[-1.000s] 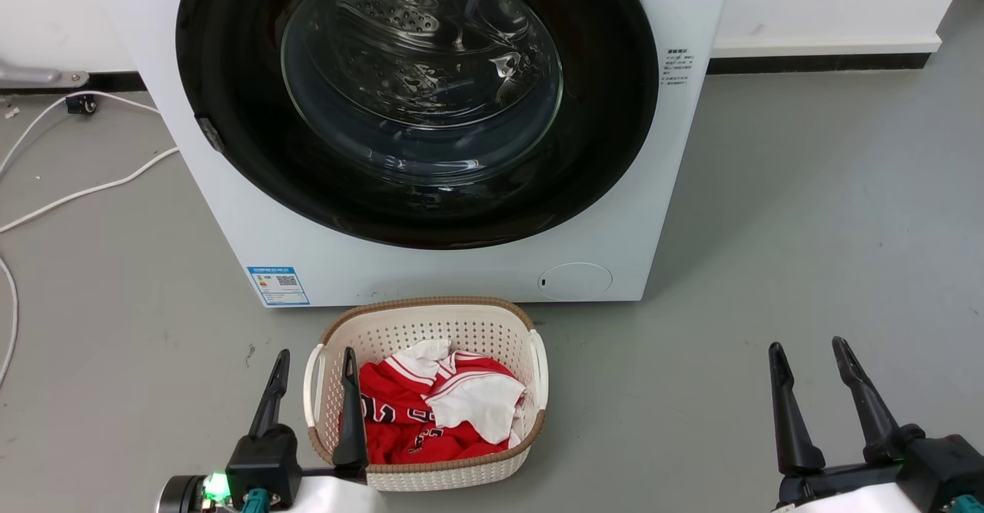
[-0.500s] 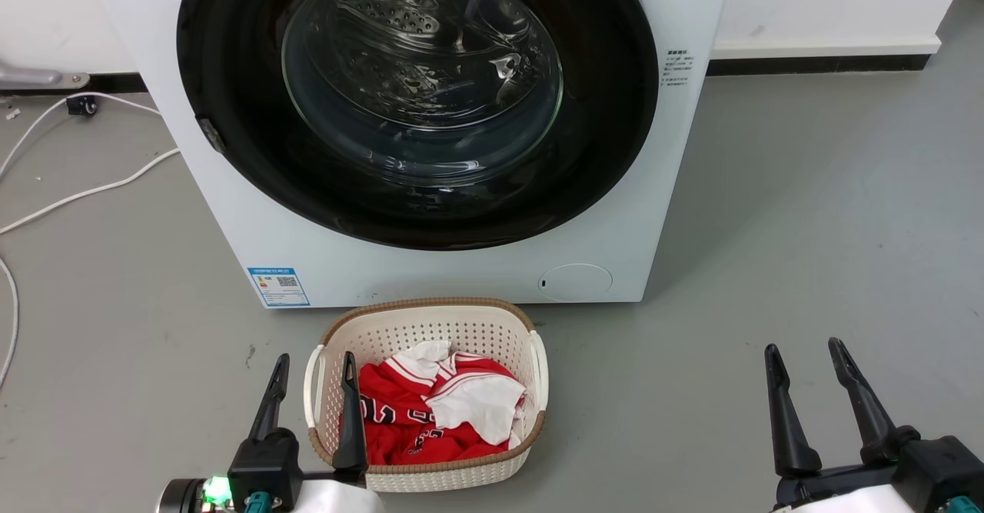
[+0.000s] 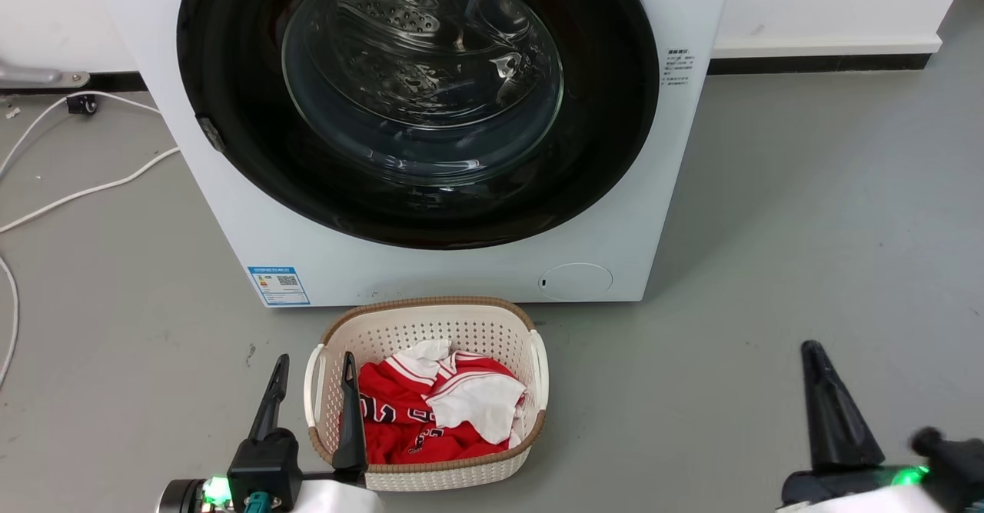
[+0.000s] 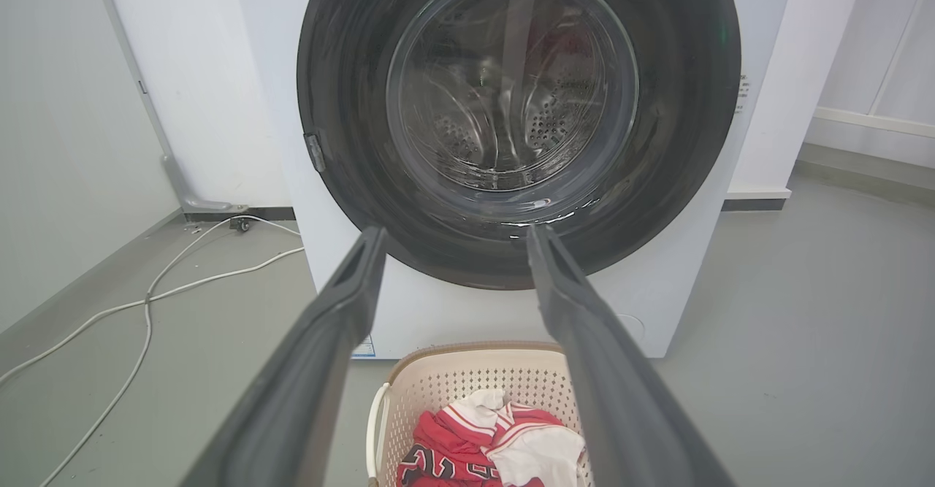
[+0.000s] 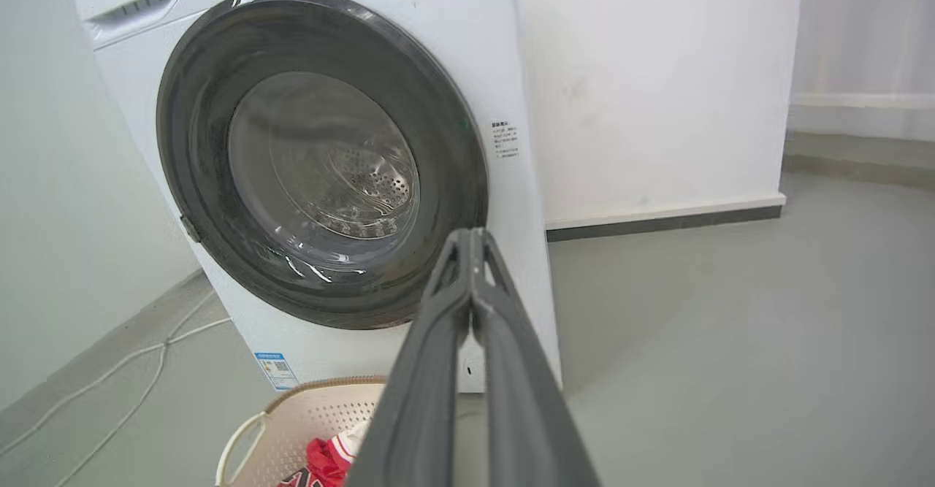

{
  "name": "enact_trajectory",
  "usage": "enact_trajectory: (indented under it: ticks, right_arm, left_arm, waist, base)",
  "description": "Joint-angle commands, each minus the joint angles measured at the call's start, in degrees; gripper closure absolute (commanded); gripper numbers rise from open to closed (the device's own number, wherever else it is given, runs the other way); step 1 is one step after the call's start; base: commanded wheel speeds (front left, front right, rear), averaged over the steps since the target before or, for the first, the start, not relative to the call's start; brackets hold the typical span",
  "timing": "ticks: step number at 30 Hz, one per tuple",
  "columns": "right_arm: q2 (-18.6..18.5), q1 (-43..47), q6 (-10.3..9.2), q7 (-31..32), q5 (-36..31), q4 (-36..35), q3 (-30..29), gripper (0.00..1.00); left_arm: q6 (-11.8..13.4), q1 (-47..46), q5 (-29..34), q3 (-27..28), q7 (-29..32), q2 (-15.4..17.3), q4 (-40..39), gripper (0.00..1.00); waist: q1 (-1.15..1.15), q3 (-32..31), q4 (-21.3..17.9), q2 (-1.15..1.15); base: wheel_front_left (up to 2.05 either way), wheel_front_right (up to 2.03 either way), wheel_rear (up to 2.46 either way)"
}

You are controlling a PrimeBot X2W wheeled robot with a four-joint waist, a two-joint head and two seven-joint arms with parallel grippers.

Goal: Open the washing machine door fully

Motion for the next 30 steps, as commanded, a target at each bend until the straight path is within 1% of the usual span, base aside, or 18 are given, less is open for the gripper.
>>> enact_trajectory:
  ticks: [1, 4, 6, 8, 10, 11, 14, 17, 20, 23, 26, 30]
  right_arm:
    - [0.1, 0.4, -0.02, -0.1, 5.3, 0.5, -0.4, 1.0]
    - [0.1, -0.1, -0.02, -0.1, 22.7, 1.7, 0.4, 1.0]
    - [0.0, -0.3, -0.02, -0.1, 36.4, 2.1, 0.9, 1.0]
    - [0.1, -0.1, -0.01, -0.1, 51.1, 3.2, 3.5, 1.0]
    - [0.1, -0.6, -0.01, -0.1, 63.5, 2.8, 5.7, 1.0]
    - [0.0, -0.7, -0.02, -0.1, 68.4, 2.5, 6.6, 1.0]
    - [0.0, -1.2, -0.02, -0.1, 79.5, 0.8, 8.4, 1.0]
    - [0.0, -1.1, -0.02, 1.3, 87.5, -0.8, 9.0, 1.0]
    - [0.0, -0.4, -0.02, 4.8, 92.7, -1.6, 7.4, 1.0]
    - [0.0, 0.1, -0.02, 8.8, 93.0, -1.6, 5.6, 1.0]
    - [0.0, 0.5, -0.02, 12.4, 91.2, -1.6, 3.9, 1.0]
    - [0.0, 0.6, -0.01, 14.4, 88.0, -1.2, 2.4, 1.0]
  left_arm:
    - [0.2, 0.4, -0.1, 0.0, -0.2, -0.1, 0.0, 0.0]
    - [0.1, 0.3, -0.2, 0.0, -0.2, -0.1, 0.0, 0.0]
    - [0.2, 0.3, -0.3, 0.0, -0.2, -0.1, 0.0, 0.0]
    - [0.1, 0.4, -0.2, 0.0, -0.2, -0.1, 0.1, 0.0]
    - [0.1, 0.4, -0.2, 0.1, -0.2, -0.1, 0.2, 0.0]
    - [0.1, 0.4, -0.2, 0.1, -0.2, -0.1, 0.2, 0.0]
    - [0.2, 0.5, -0.2, 0.0, -0.2, -0.1, 0.1, 0.0]
    - [0.3, 0.4, -0.3, -0.1, -0.2, -0.1, 0.2, 0.0]
    - [0.5, 0.1, -0.3, -0.2, -0.2, -0.1, 0.3, 0.0]
    - [0.5, -0.1, -0.3, -0.1, -0.2, -0.1, 0.3, 0.0]
    - [0.6, -0.1, -0.1, -0.1, -0.2, -0.1, 0.2, 0.0]
    - [0.6, -0.1, 0.2, -0.1, -0.2, -0.1, 0.2, 0.0]
  waist:
    - [0.0, 0.1, 0.0, 0.0]
    - [0.0, 0.2, -0.1, 0.0]
    - [0.0, 0.2, -0.2, 0.0]
    - [0.0, 0.3, -0.2, 0.0]
    - [0.0, 0.4, -0.2, 0.0]
    - [0.0, 0.5, -0.3, 0.0]
    - [0.0, 0.6, -0.4, 0.0]
    - [0.0, 0.8, -0.5, 0.0]
    - [0.0, 1.0, -0.4, 0.0]
    - [0.0, 1.2, -0.3, 0.0]
    - [0.0, 1.3, -0.2, 0.0]
    - [0.0, 1.5, -0.1, 0.0]
  base:
    - [0.0, 0.0, 0.0]
    - [0.0, 0.0, 0.0]
    - [0.0, 0.0, 0.0]
    - [0.0, 0.0, 0.0]
    - [0.0, 0.0, 0.0]
    - [0.0, 0.0, 0.0]
    - [0.0, 0.0, 0.0]
    - [0.0, 0.0, 0.0]
    - [0.0, 0.0, 0.0]
    - [0.0, 0.0, 0.0]
    - [0.0, 0.0, 0.0]
    - [0.0, 0.0, 0.0]
